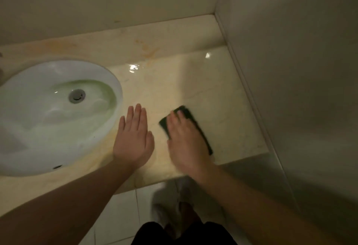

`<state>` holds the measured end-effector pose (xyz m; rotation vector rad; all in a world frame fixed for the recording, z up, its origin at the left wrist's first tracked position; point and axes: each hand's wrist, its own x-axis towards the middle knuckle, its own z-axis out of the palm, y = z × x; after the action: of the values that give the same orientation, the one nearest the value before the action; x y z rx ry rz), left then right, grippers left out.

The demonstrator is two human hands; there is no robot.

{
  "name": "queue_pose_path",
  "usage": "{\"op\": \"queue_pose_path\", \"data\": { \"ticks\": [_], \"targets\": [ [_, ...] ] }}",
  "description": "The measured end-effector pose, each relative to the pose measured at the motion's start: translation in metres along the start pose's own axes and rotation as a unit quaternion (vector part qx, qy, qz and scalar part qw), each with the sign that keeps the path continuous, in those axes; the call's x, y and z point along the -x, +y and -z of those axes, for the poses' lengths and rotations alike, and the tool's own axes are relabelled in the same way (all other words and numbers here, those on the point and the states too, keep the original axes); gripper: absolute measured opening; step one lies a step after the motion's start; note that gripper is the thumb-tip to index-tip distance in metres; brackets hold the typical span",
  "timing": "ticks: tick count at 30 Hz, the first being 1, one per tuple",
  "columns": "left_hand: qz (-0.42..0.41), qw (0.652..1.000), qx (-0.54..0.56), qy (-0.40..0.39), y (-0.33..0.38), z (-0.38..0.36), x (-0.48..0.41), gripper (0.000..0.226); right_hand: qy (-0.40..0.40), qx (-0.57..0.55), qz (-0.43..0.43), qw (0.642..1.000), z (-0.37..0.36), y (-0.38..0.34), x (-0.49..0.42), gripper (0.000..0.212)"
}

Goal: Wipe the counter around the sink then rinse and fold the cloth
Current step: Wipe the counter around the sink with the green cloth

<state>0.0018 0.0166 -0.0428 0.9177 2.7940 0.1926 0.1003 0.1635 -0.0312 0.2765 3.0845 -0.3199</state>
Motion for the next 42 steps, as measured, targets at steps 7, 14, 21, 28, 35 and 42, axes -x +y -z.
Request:
{"op": "queue_pose_path", "data": {
  "ticks": [7,14,21,28,35,42],
  "targets": [
    [0.000,1.000,0.011,0.015,0.000,0.000,0.001,0.068,0.029,0.060,-0.166,0.984,0.007,0.102,0.014,0.060],
    [-0.006,1.000,0.011,0.022,-0.001,-0.004,0.003,0.067,0.106,0.019,-0.174,0.979,-0.011,0.017,0.002,0.059],
    [-0.013,0.999,0.020,0.029,-0.003,-0.005,0.004,0.066,0.021,0.042,-0.106,0.993,-0.014,0.047,0.052,0.062],
    [-0.003,1.000,0.005,0.021,-0.001,-0.005,0.003,0.066,0.009,0.044,-0.236,0.971,0.008,0.128,0.040,0.066],
    [0.028,0.996,0.040,0.069,-0.011,0.016,-0.044,0.062,0.009,0.033,-0.201,0.979,0.020,0.146,-0.032,0.063],
    [0.052,0.996,0.054,0.055,-0.027,0.006,-0.065,0.069,0.040,0.038,-0.189,0.980,0.026,0.156,-0.179,0.062]
  ]
}}
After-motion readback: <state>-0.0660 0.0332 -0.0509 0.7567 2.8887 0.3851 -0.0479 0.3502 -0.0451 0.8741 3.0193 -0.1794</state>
